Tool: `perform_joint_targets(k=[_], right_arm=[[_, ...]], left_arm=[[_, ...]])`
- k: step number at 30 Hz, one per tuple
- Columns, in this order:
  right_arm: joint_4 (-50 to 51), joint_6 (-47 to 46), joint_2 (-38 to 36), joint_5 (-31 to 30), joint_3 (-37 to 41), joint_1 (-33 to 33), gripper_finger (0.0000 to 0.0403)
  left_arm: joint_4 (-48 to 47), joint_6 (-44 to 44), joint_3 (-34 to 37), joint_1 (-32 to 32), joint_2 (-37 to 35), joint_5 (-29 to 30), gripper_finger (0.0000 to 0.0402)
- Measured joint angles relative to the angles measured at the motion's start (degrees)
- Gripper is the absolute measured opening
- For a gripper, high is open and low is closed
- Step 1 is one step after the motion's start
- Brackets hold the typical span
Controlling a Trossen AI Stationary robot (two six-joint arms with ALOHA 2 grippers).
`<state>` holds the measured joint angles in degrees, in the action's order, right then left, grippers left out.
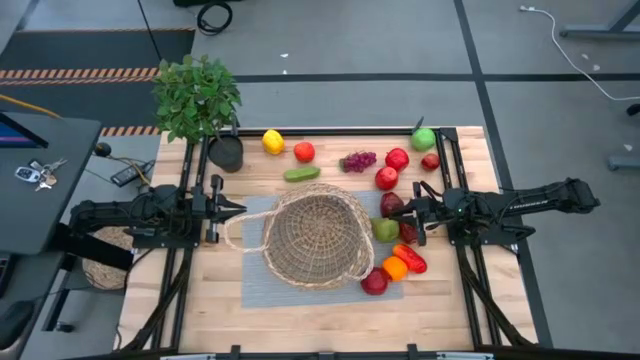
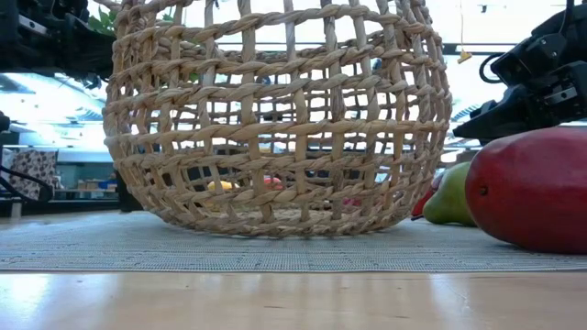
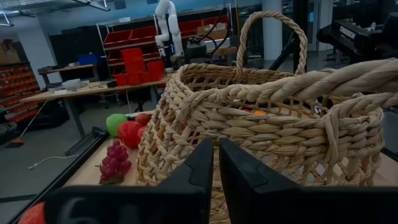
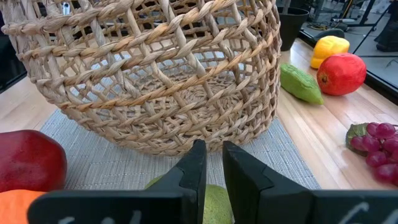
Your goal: Build produce basket
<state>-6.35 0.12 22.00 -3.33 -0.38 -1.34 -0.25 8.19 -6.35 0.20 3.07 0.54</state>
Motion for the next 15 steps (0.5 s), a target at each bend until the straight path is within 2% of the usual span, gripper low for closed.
perform_joint_targets(k=[15], right_arm=[[-0.01,-0.01,0.02,0.0,0.0,0.01,0.0061]], left_arm=[[0.0,-0.02,-0.01,-0.01,0.02,0.0,0.0034]])
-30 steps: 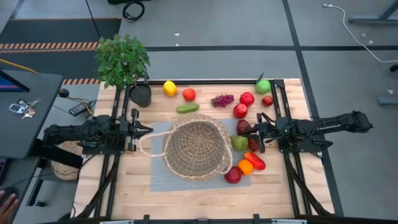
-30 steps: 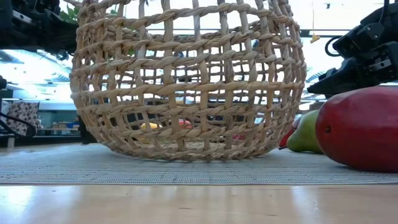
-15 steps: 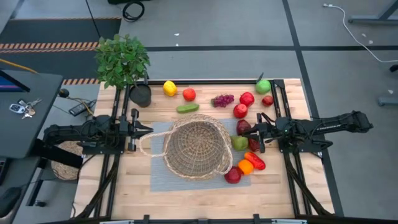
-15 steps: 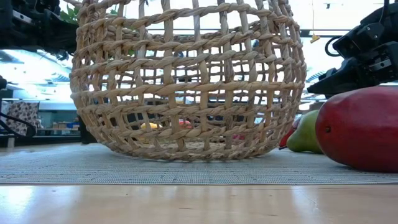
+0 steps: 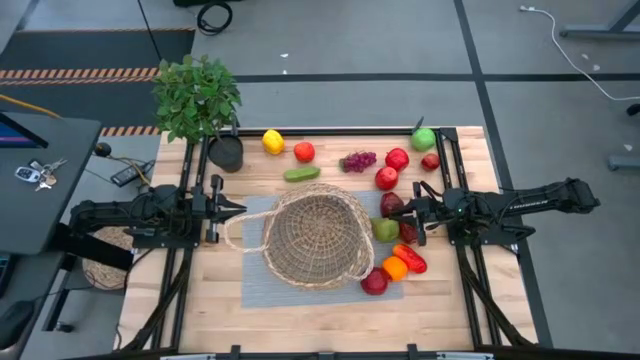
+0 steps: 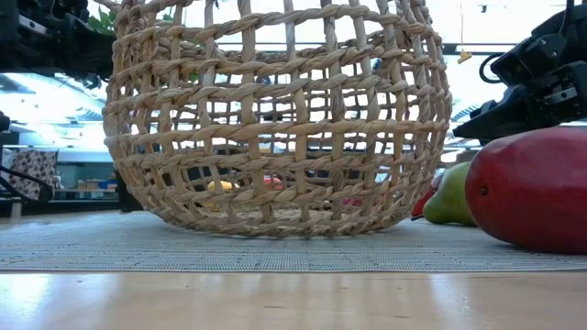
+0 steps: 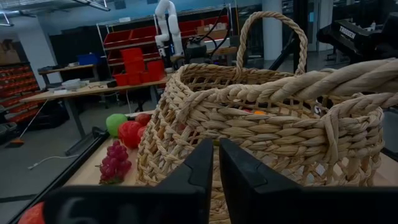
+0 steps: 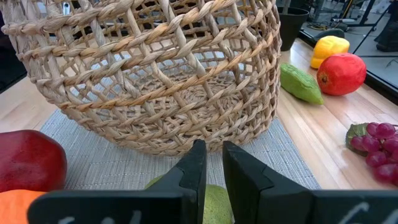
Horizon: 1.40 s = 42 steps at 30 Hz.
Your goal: Build produce basket
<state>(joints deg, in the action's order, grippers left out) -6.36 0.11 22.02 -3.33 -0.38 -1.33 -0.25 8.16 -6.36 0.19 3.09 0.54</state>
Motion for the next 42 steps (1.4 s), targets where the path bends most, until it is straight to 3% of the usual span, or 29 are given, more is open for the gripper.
perform_joint_targets(k=[15,23,31,42], right_arm=[[0.01,0.0,-0.02,0.0,0.0,0.0,0.0061],[-0.07,0.01,0.0,0.0,0.0,0.0,0.0061],[-0.71,0.01,-0.02,0.0,0.0,0.01,0.0061],[-1.33,0.01,-0.02,0.0,0.0,0.01,0.0061]], left_arm=[[1.6,-0.09,0.04,0.0,0.02,-0.01,0.0036],[4.31,-19.56,0.03,-0.07,0.66,-0.61,0.0031],[9.84,-21.06,0.03,-0.05,0.61,2.69,0.0036],[13.27,-25.62,0.01,-0.05,0.66,2.72,0.0027]])
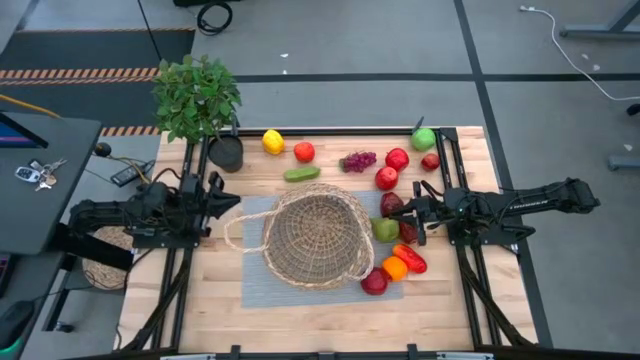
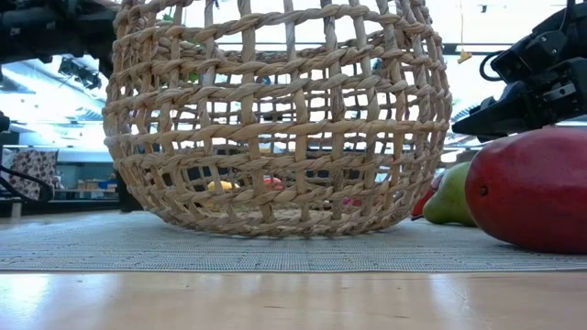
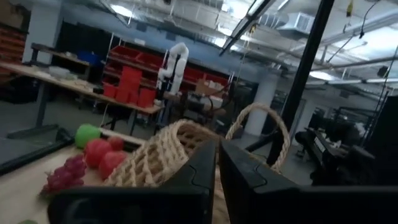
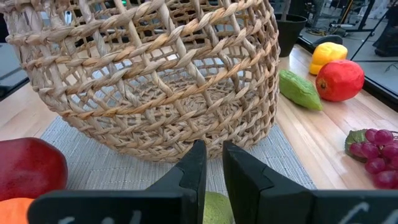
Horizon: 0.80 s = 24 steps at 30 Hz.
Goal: Build produce basket
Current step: Put the cucumber into the basket
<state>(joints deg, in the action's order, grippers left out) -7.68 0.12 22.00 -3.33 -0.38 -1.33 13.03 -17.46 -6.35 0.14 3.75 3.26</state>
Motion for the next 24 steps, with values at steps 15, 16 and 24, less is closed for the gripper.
perform_joint_targets(k=[15,16,24], right_arm=[[0.02,-0.02,0.0,0.0,0.01,-0.02,0.0061],[0.02,-0.01,0.0,0.0,0.0,-0.01,0.0061],[0.02,-0.01,0.0,0.0,0.0,0.0,0.0061]], left_arm=[[-5.43,-2.85,0.0,0.09,5.95,28.95,0.0007],[-5.14,-2.59,0.0,0.09,7.91,31.62,0.0007],[10.5,8.54,0.0,5.33,26.76,42.61,0.0012]])
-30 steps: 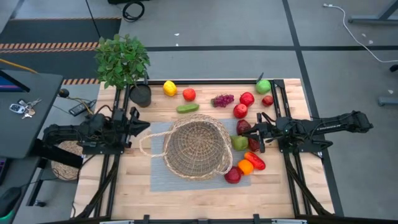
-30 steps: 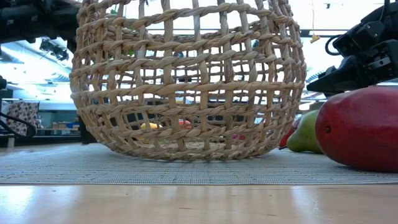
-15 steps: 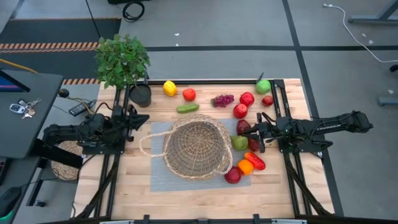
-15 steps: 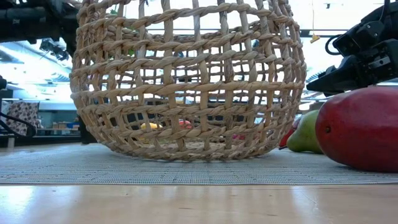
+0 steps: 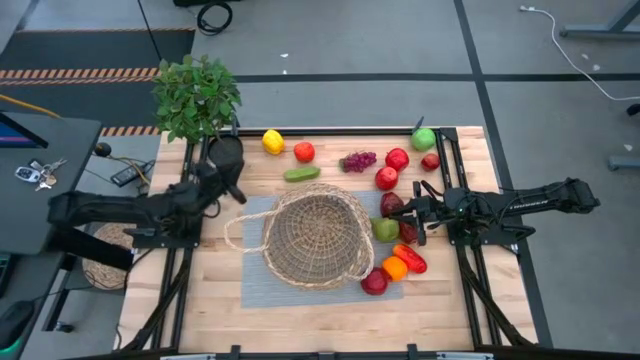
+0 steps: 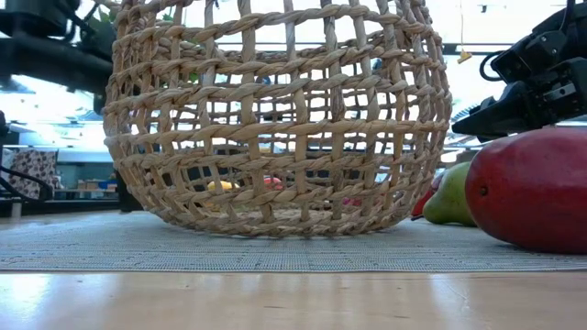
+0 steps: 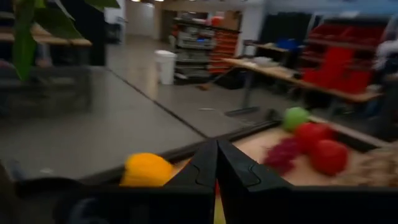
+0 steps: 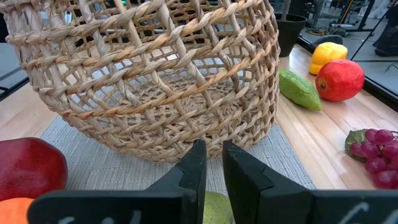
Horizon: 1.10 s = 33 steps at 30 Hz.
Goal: Build produce basket
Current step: Put the cucumber into the basket
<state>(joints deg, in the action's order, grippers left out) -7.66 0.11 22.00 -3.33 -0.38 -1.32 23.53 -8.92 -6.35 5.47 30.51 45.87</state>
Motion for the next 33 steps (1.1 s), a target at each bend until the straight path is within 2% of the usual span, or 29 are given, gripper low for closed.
perform_joint_targets(k=[6,8,14,18,21,29,33], right_arm=[[0.0,0.01,0.0,0.0,0.0,0.0,0.0061],[0.0,0.01,0.0,0.0,0.0,-0.02,0.0061],[-0.02,0.01,0.0,0.0,0.0,-0.01,0.0061],[-0.11,0.01,0.0,0.0,0.0,-0.02,0.0061],[-0.14,0.0,0.01,0.0,0.0,-0.01,0.0061],[-0.2,0.01,0.02,0.0,0.0,-0.02,0.0061],[-0.28,0.01,0.02,0.0,0.01,-0.01,0.0061]], left_arm=[[11.33,6.85,-0.03,8.13,12.17,0.0,0.0013],[12.12,7.03,-0.52,10.9,15.37,-1.2,0.0013],[11.82,6.35,-5.7,18.41,24.91,-15.66,0.0007],[7.56,6.6,-12.01,21.46,31.4,-26.67,0.0006],[2.7,7.43,-17.08,22.66,36.18,-30.71,0.0012],[-7.93,9.47,-29.08,22.98,45.09,-32.7,0.0016],[-17.26,9.22,-36.26,23.43,48.53,-32.77,0.002]])
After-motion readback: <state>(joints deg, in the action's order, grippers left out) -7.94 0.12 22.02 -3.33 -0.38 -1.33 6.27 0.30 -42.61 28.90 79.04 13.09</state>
